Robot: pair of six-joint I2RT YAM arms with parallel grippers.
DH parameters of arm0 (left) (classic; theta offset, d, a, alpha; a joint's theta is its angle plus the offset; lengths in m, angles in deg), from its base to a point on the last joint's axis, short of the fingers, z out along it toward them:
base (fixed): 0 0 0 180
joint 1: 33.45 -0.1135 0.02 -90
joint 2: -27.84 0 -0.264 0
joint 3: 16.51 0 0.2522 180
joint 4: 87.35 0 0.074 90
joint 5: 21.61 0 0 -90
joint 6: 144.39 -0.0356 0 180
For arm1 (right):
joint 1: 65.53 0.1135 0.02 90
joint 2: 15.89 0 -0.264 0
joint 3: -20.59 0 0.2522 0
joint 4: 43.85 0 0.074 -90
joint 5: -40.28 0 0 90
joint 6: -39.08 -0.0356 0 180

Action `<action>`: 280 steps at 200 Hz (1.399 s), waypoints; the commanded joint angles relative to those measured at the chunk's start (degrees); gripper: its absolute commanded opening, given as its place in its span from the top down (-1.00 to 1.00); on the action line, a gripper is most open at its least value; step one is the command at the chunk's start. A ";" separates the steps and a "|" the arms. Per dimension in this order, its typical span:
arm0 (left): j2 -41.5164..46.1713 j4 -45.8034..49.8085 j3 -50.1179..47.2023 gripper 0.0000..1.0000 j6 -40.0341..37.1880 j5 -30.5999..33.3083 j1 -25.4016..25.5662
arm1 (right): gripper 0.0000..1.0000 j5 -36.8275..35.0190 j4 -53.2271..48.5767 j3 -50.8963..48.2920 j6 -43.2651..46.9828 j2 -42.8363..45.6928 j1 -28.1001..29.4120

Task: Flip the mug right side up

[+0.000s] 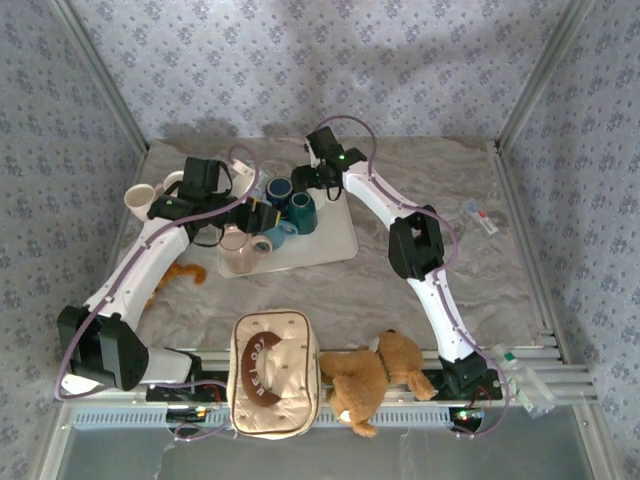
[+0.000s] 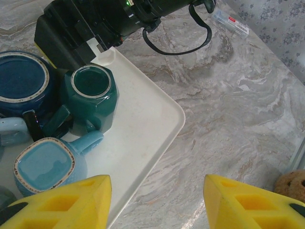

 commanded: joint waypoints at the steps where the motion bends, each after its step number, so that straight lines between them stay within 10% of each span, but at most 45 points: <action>1: -0.37 0.35 1.02 -0.07 -0.87 -0.23 0.41 | -0.53 -2.53 -2.67 1.69 3.06 -0.98 0.80; 178: -0.38 -0.93 0.32 -0.07 0.38 0.97 0.56 | -0.31 -0.81 9.93 -10.81 3.85 18.28 0.95; 280: 3.60 -6.58 -2.72 -0.16 2.05 -4.23 0.15 | -0.30 8.50 21.69 -33.43 -11.97 40.66 -1.22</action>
